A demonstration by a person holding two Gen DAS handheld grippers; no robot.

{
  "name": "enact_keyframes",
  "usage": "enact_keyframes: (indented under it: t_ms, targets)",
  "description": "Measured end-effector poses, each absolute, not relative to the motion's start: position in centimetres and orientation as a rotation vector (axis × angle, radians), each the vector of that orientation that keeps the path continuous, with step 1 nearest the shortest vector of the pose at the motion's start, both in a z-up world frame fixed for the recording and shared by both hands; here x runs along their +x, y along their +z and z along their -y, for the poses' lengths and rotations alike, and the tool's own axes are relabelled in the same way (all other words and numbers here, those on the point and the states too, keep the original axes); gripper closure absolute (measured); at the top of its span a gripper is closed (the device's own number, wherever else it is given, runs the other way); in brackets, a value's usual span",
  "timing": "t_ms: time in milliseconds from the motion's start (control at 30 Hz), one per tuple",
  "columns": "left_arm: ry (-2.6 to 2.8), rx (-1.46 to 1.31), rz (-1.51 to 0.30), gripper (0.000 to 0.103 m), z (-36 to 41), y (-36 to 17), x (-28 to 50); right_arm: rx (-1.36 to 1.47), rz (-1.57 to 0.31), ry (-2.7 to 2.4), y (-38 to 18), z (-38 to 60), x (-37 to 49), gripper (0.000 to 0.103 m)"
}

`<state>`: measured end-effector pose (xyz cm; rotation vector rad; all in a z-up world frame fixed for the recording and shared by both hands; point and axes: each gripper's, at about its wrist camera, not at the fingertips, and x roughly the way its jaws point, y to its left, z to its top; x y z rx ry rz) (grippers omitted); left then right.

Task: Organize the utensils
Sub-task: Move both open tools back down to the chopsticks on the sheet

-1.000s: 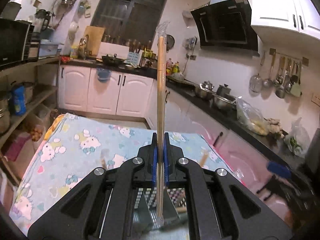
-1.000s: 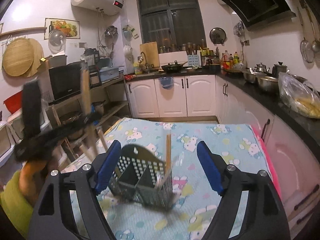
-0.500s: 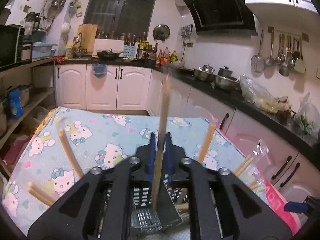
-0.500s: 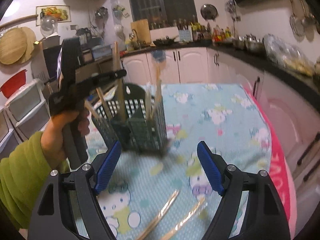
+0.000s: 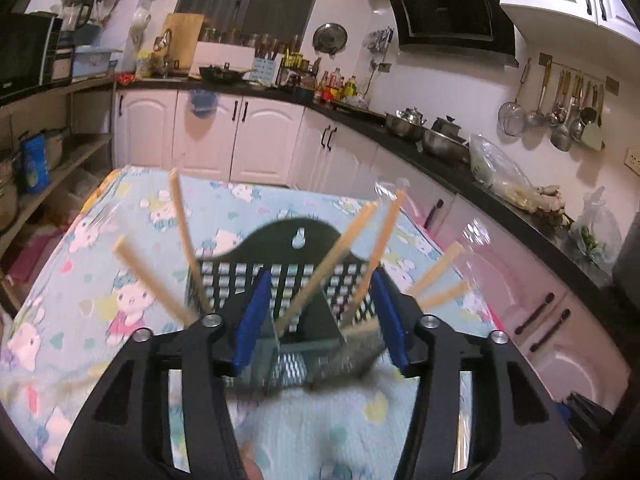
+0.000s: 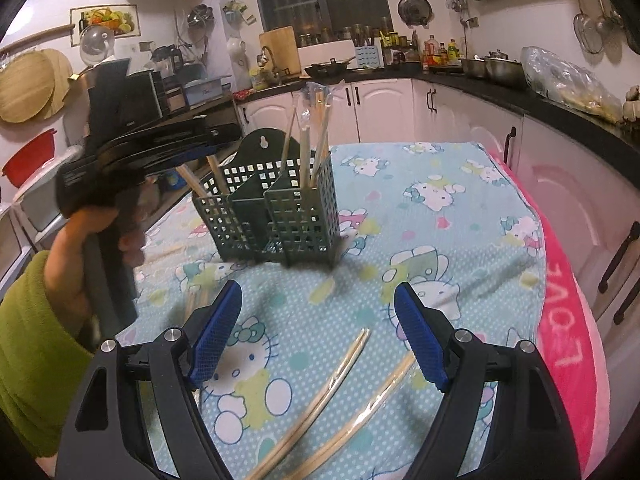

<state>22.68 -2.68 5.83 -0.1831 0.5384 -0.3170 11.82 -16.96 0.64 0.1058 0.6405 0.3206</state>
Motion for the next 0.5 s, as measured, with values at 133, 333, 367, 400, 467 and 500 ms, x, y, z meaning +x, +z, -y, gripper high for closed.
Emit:
enact_keyframes:
  t_ms: [133, 333, 367, 400, 467, 500]
  targets:
    - [-0.338, -0.197, -0.581, 0.044, 2.1, 5.5, 20.4, 0.107, -0.636, 0.322, 0.7, 17.1, 11.1, 0.027]
    - [-0.347, -0.224, -0.659, 0.035, 1.6, 4.0, 17.5, 0.101, -0.628, 0.325, 1.1, 17.2, 10.1, 0.027]
    - [-0.342, -0.222, -0.664, 0.033, 1.5, 3.8, 17.1, 0.101, -0.627, 0.325, 1.1, 17.2, 10.0, 0.027]
    - [-0.339, -0.222, -0.666, 0.032, 1.4, 3.7, 16.8, 0.101, -0.627, 0.326, 1.0, 17.3, 9.8, 0.027]
    - [-0.332, -0.227, -0.678, 0.031, 1.1, 3.3, 16.1, 0.098, -0.630, 0.325, 0.9, 17.3, 9.6, 0.027]
    - [-0.332, -0.231, -0.689, 0.030, 0.9, 3.0, 15.7, 0.098, -0.632, 0.324, 0.8, 17.3, 9.5, 0.027]
